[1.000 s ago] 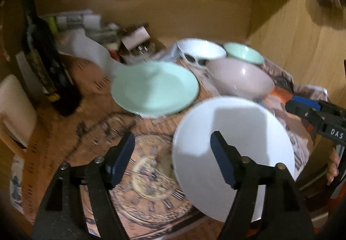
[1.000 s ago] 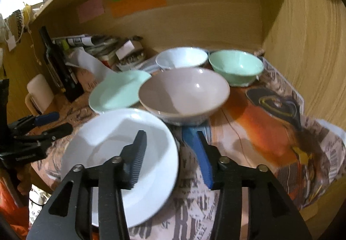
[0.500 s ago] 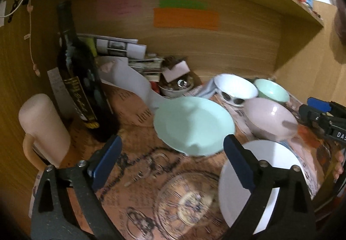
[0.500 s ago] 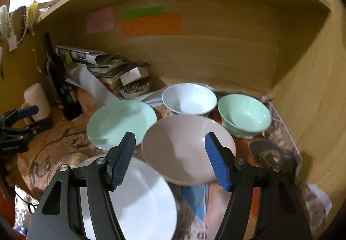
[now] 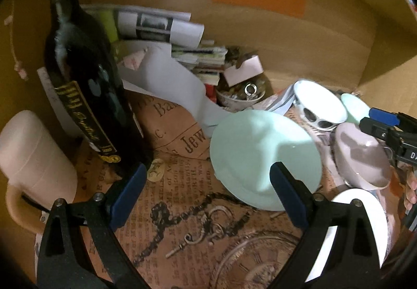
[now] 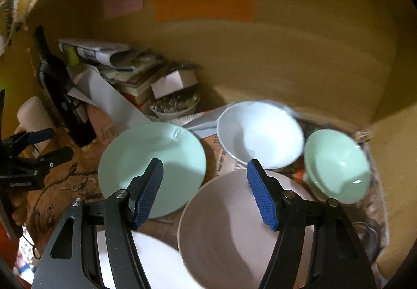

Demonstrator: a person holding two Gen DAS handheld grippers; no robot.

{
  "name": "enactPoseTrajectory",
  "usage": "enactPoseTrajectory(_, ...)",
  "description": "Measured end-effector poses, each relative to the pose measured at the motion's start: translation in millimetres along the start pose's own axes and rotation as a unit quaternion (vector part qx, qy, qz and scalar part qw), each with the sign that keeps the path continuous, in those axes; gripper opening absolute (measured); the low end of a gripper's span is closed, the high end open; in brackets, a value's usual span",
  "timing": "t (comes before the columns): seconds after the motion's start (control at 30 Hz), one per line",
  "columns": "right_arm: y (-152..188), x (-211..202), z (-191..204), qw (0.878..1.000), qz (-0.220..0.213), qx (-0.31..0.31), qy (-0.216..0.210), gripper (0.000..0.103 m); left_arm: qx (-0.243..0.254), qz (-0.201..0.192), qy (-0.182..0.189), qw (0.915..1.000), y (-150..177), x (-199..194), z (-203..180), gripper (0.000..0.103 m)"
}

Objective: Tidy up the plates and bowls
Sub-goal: 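Move both grippers to the mint green plate rim and close them, then lift the mint green plate with both grippers toward the white plate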

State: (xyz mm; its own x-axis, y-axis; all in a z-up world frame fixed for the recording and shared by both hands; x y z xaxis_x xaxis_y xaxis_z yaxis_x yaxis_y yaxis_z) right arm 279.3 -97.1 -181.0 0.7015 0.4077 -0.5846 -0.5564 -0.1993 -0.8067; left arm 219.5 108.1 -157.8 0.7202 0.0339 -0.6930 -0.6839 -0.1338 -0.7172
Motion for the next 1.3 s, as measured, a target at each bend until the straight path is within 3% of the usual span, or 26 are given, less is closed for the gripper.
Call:
enactPoseTrajectory(0.27, -7.8, 55.8, -7.7, 0.996, 0.086, 0.004, -0.034, 0.063, 0.001, 0.053, 0.016, 0.9985, 3.6, 42.6, 5.0, 0.097)
enactPoseTrajectory(0.5, -11.0, 90.4, -5.4, 0.988, 0.144, 0.009, -0.046, 0.041, 0.004, 0.083, 0.048, 0.9954, 8.4, 64.7, 4.1, 0.097)
enactPoseTrajectory(0.57, -8.3, 97.0, -5.0, 0.986, 0.160, 0.013, -0.050, 0.039, 0.006, 0.081, 0.047, 0.9956, 7.3, 66.6, 5.1, 0.096)
enactPoseTrajectory(0.67, -4.9, 103.9, -3.9, 0.984, 0.175, 0.009, -0.042, 0.039, 0.001, 0.084, 0.055, 0.9950, 6.0, 69.9, 5.9, 0.088)
enactPoseTrajectory(0.83, -1.8, 112.9, -0.4, 0.981, 0.192, -0.005, -0.020, 0.038, -0.004, 0.104, 0.074, 0.9919, 9.4, 74.4, 5.9, 0.065)
enactPoseTrajectory(0.93, -0.7, 115.3, 4.8, 0.980, 0.197, -0.020, -0.003, 0.028, -0.001, 0.111, 0.082, 0.9904, 11.6, 79.1, 3.7, 0.052)
enactPoseTrajectory(1.1, 2.6, 120.3, 9.4, 0.976, 0.214, -0.036, 0.007, 0.025, -0.004, 0.129, 0.096, 0.9870, 16.8, 87.0, 2.0, 0.041)
enactPoseTrajectory(1.3, -0.9, 131.6, 14.8, 0.974, 0.223, -0.034, 0.008, 0.026, 0.009, 0.134, 0.121, 0.9835, 23.4, 88.2, -8.4, 0.039)
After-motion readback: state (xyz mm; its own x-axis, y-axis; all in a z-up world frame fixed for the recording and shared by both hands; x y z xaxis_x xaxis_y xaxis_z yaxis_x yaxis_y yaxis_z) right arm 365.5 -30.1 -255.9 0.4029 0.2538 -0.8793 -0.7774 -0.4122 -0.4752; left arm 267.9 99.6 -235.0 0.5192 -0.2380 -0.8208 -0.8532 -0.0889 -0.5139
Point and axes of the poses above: each gripper's, at about its wrist camera, not at the fingertips, and x roughly the way its jaws point, z to its left, y to its underside, the point moved 5 cm from there along x, roughly the way its jaws point
